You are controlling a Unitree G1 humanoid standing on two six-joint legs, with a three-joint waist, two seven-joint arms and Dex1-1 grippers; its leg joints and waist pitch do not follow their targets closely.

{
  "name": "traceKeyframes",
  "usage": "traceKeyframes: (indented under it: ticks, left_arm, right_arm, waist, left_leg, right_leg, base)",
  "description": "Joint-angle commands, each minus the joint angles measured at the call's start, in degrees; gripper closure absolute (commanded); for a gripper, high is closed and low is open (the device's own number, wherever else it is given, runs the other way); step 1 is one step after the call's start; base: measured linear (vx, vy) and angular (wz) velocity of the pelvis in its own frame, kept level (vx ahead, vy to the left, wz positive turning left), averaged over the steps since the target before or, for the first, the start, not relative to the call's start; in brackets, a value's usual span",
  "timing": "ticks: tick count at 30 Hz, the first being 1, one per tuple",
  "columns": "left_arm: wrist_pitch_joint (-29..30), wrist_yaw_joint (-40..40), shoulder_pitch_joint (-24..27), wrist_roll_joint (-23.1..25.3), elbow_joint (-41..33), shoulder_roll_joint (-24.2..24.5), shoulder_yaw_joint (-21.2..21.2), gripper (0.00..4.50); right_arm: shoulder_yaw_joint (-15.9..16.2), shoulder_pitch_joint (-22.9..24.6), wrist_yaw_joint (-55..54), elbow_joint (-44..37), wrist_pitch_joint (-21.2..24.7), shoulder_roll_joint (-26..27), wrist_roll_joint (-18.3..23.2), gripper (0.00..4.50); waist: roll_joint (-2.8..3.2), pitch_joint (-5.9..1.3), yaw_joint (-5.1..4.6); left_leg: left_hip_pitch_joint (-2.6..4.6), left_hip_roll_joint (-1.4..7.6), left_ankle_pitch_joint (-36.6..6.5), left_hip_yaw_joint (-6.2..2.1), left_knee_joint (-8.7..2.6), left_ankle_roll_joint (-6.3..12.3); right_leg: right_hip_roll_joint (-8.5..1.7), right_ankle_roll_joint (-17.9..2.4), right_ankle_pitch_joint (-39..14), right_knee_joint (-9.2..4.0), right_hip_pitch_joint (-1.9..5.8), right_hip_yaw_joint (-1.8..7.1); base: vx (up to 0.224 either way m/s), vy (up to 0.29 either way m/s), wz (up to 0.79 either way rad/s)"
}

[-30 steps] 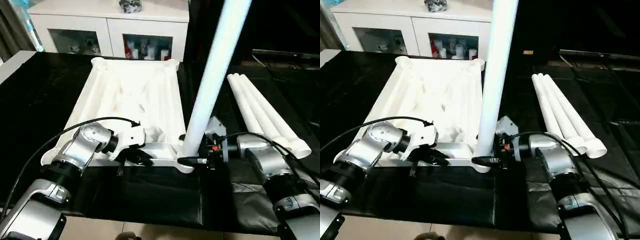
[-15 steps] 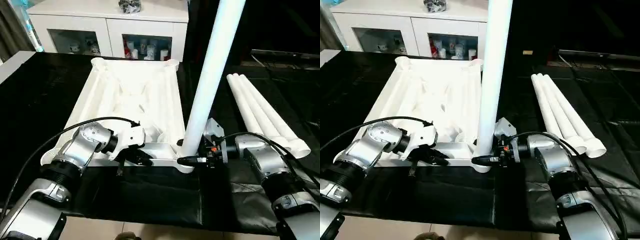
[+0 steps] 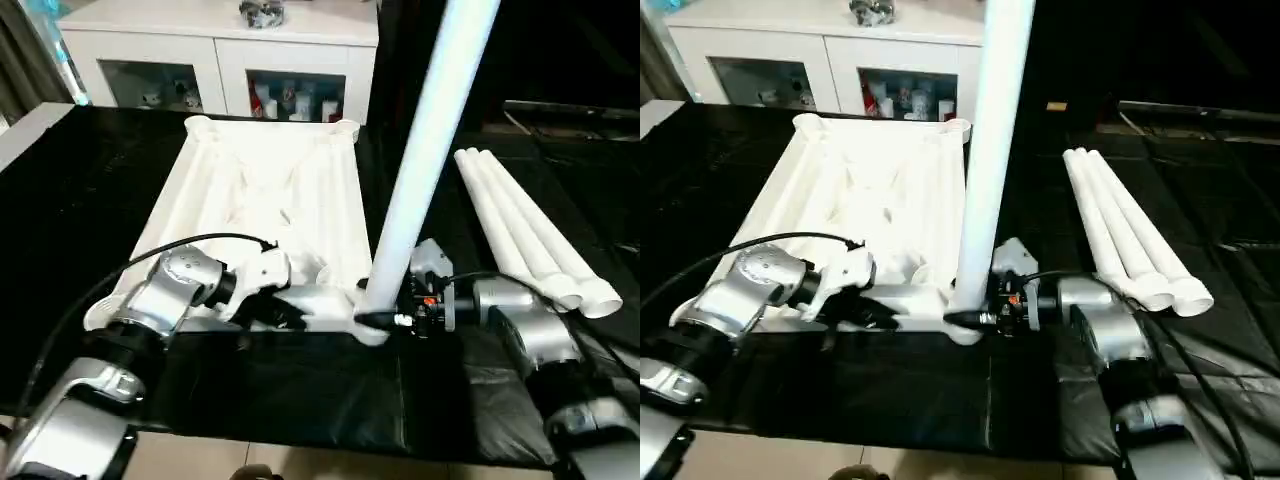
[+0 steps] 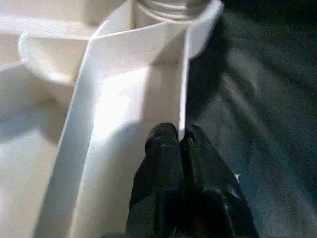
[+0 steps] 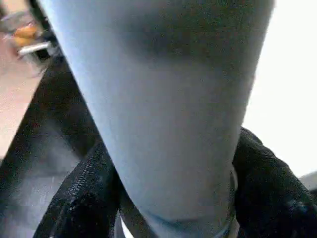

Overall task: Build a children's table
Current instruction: Rotate leg to tighten

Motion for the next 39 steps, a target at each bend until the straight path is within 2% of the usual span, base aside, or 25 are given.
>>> traceKeyframes:
  ticks: [1,2,3,4,5,6,7,8,9,11,12,14,15,17,19,20,21,25,27,30,31,34,36,39]
  left_arm:
    - [4.85,9.09,-2.94,-3.11,-0.50,-4.49,3.47,4.50]
    - [6.09,10.74,-3.25,-3.61,-0.64,-5.37,4.30,4.50]
    - [10.05,16.47,-4.22,-4.33,-1.17,-7.98,6.49,4.50]
    - [10.05,16.47,-4.22,-4.33,-1.17,-7.98,6.49,4.50]
    - [11.39,18.24,-4.51,-4.57,-1.36,-8.81,7.17,4.50]
    - [13.57,23.59,-5.01,-4.69,-1.86,-11.19,8.97,4.50]
    - [14.47,26.52,-4.92,-4.20,-2.58,-12.50,9.56,4.50]
    - [14.88,28.28,-4.85,-3.83,-3.00,-13.27,9.86,4.50]
    - [14.93,29.39,-4.50,-3.11,-3.72,-13.91,9.56,4.50]
    - [15.85,30.81,-3.19,-1.34,-6.49,-15.45,8.48,4.50]
    - [16.02,30.50,-2.48,-0.06,-7.90,-15.47,7.33,4.50]
    - [16.33,30.32,-2.09,0.60,-8.78,-15.30,6.53,4.50]
    - [16.46,29.70,-1.71,0.77,-9.45,-14.91,6.07,4.50]
    - [16.89,29.08,-1.28,0.65,-9.98,-14.02,5.93,4.50]
    - [16.36,28.21,-0.93,0.77,-9.69,-12.58,5.66,4.50]
    - [16.18,27.81,-0.75,0.70,-9.63,-12.08,5.56,4.50]
    - [15.86,27.27,-0.39,0.72,-9.85,-11.47,5.39,4.50]
    - [13.91,23.77,0.82,0.94,-10.18,-9.13,5.09,4.50]
    - [11.36,21.04,1.03,0.97,-8.92,-7.23,4.80,4.50]
    - [8.85,18.00,1.03,0.71,-7.18,-5.18,4.25,4.50]
    - [7.42,15.53,1.02,0.62,-6.19,-3.70,3.66,4.50]
    - [5.78,12.68,1.07,0.32,-5.49,-2.38,3.11,4.50]
    - [1.97,7.25,1.27,0.38,-4.78,-0.02,1.63,4.50]
    - [0.06,3.15,1.31,0.45,-4.33,1.59,0.53,4.50]
  right_arm:
    - [1.37,1.39,-5.52,-0.40,3.36,3.74,-0.31,1.82]
    - [0.95,1.64,-7.48,-0.43,3.93,4.49,-0.38,1.82]
    - [-0.88,1.73,-14.42,0.45,5.90,8.21,0.16,1.82]
    - [-0.88,1.73,-14.42,0.45,5.90,8.21,0.16,1.82]
    - [-1.51,1.67,-16.70,0.80,6.52,9.50,0.38,1.82]
    - [-3.73,0.47,-23.19,2.77,7.70,13.47,1.38,1.82]
    - [-4.99,-0.67,-27.29,4.34,7.93,15.78,1.77,1.82]
    - [-5.74,-1.38,-29.79,5.32,8.07,17.13,1.98,1.82]
    - [-6.22,-2.40,-32.36,6.73,7.97,18.42,1.89,1.83]
    - [-6.19,-4.28,-36.35,8.96,6.75,20.89,1.07,1.83]
    - [-6.40,-4.73,-38.09,9.32,6.65,21.52,0.42,1.83]
    - [-6.78,-4.89,-39.32,9.33,6.88,21.90,-0.11,1.83]
    - [-7.35,-4.97,-40.01,9.38,6.59,21.95,-0.26,1.48]
    - [-8.20,-4.80,-40.29,9.19,6.32,21.92,-0.64,1.14]
    - [-8.27,-4.15,-39.86,8.71,5.66,21.31,-1.01,0.93]
    - [-8.13,-3.86,-39.67,8.50,5.32,21.01,-1.18,0.93]
    - [-7.90,-3.49,-39.53,8.28,4.69,20.55,-1.28,0.69]
    - [-7.40,-0.95,-36.24,5.75,2.41,17.39,-1.41,0.33]
    - [-7.25,1.22,-32.07,3.39,1.14,14.19,-1.39,0.24]
    - [-7.43,3.11,-27.26,0.90,1.01,10.61,-0.86,0.06]
    - [-7.49,3.96,-23.88,-0.27,0.75,7.87,-0.30,0.06]
    - [-7.46,4.54,-19.99,-1.49,0.85,5.21,0.37,0.06]
    - [-7.23,4.81,-13.55,-3.73,1.38,1.34,2.01,0.06]
    - [-6.54,4.66,-8.52,-5.51,1.86,-1.10,3.11,0.06]
  waist:
    - [0.20,-3.35,-0.57]
    - [0.02,-3.31,-0.72]
    - [0.02,-3.29,-0.91]
    - [0.06,-3.07,-1.14]
    - [-0.23,-3.10,-1.48]
    - [-0.01,-3.20,-1.78]
    - [-0.02,-3.11,-1.96]
    - [0.17,-3.10,-2.41]
    - [0.15,-3.35,-2.41]
    - [0.26,-3.44,-2.61]
    - [0.33,-3.69,-2.82]
    - [0.46,-3.80,-3.06]
    - [0.42,-3.94,-3.19]
    - [0.42,-3.93,-3.36]
    - [0.68,-3.84,-3.55]
    - [0.61,-3.70,-3.74]
    - [0.72,-3.57,-3.84]
    - [0.45,-3.42,-4.13]
    - [0.56,-3.53,-4.14]
    - [0.52,-3.55,-4.00]
    - [0.56,-3.61,-3.96]
    - [0.61,-3.67,-3.50]
    - [0.70,-3.92,-3.00]
    - [0.55,-3.91,-2.59]
  left_leg:
    - [1.38,4.75,-12.66,-1.88,-4.13,1.00]
    - [1.16,4.44,-13.36,-2.16,-4.27,0.38]
    - [1.10,4.40,-13.18,-2.15,-4.30,0.23]
    - [1.31,4.50,-13.81,-2.12,-4.42,0.04]
    - [1.35,4.06,-14.64,-2.22,-4.34,0.06]
    - [1.24,4.16,-13.51,-2.28,-4.37,0.00]
    - [1.17,4.08,-13.63,-2.37,-4.41,0.09]
    - [0.90,4.00,-13.42,-2.37,-4.46,0.03]
    - [1.00,3.88,-12.89,-2.36,-4.37,0.24]
    - [0.78,3.80,-11.11,-2.20,-4.29,0.97]
    - [0.54,3.93,-9.46,-2.24,-4.31,1.25]
    - [0.51,4.04,-7.86,-2.12,-4.17,2.02]
    - [0.39,3.99,-6.87,-2.07,-4.07,2.51]
    - [0.29,3.97,-6.12,-1.98,-3.96,3.16]
    - [0.27,3.92,-6.60,-1.99,-4.00,3.47]
    - [0.35,3.94,-7.55,-1.97,-4.09,3.31]
    - [0.47,3.94,-8.80,-1.98,-4.18,2.89]
    - [0.36,3.95,-10.21,-2.02,-4.31,2.52]
    - [0.52,4.01,-9.96,-1.98,-4.28,2.81]
    - [0.23,3.89,-8.91,-1.94,-4.08,3.68]
    - [0.35,3.97,-8.84,-1.95,-4.10,3.67]
    - [0.37,4.06,-8.70,-1.85,-3.94,4.21]
    - [0.07,4.10,-7.14,-1.83,-3.66,4.84]
    - [0.01,4.10,-6.69,-1.72,-3.50,5.54]
  right_leg:
    - [-7.00,-9.81,-16.93,-5.13,2.04,4.12]
    - [-7.30,-8.75,-20.76,-5.60,2.50,3.93]
    - [-7.30,-7.80,-22.12,-5.82,2.38,4.03]
    - [-7.24,-7.62,-23.11,-6.09,2.01,4.15]
    - [-7.27,-6.76,-25.50,-6.37,2.24,3.91]
    - [-7.34,-6.83,-24.80,-6.27,2.16,4.10]
    - [-7.29,-6.75,-25.10,-6.35,2.12,3.97]
    - [-7.22,-6.47,-25.21,-6.40,2.27,3.96]
    - [-7.20,-6.17,-24.69,-6.43,2.36,3.89]
    - [-7.01,-6.73,-21.30,-6.13,2.32,4.02]
    - [-6.83,-7.34,-17.85,-5.62,2.50,4.01]
    - [-6.62,-8.52,-12.42,-5.04,2.38,4.11]
    - [-6.64,-9.31,-9.63,-4.67,2.60,4.13]
    - [-6.63,-10.27,-6.75,-4.37,2.66,4.14]
    - [-6.65,-10.45,-6.87,-4.47,2.72,4.09]
    - [-6.61,-10.32,-8.14,-4.71,2.67,4.07]
    - [-6.66,-10.14,-10.10,-4.93,2.65,4.09]
    - [-6.74,-8.89,-13.31,-5.32,2.72,4.21]
    - [-6.56,-8.67,-12.54,-5.28,2.66,4.19]
    - [-6.56,-8.95,-10.95,-5.09,2.80,4.20]
    - [-6.56,-9.12,-10.76,-5.04,2.74,4.18]
    - [-6.48,-9.35,-10.33,-5.00,2.75,4.09]
    - [-6.41,-9.66,-8.00,-4.61,2.79,4.02]
    - [-6.26,-9.98,-6.55,-4.34,2.64,3.85]
  base:
    - [0.000,0.000,0.00]
    - [0.000,0.000,0.00]
    - [0.000,0.000,0.00]
    - [0.000,0.000,0.00]
    - [0.000,0.000,0.00]
    - [0.000,0.000,0.00]
    - [0.000,0.000,0.00]
    - [0.000,0.000,0.00]
    - [0.000,0.000,0.00]
    - [0.000,0.000,0.00]
    - [0.000,0.000,0.00]
    - [0.000,0.000,0.00]
    - [0.000,0.000,0.00]
    - [0.000,0.000,0.00]
    - [0.000,0.000,0.00]
    - [0.000,0.000,0.00]
    - [0.000,0.000,0.00]
    - [0.000,0.000,0.00]
    - [0.000,0.000,0.00]
    - [0.000,0.000,0.00]
    - [0.000,0.000,0.00]
    - [0.000,0.000,0.00]
    - [0.000,0.000,0.00]
    - [0.000,0.000,0.00]
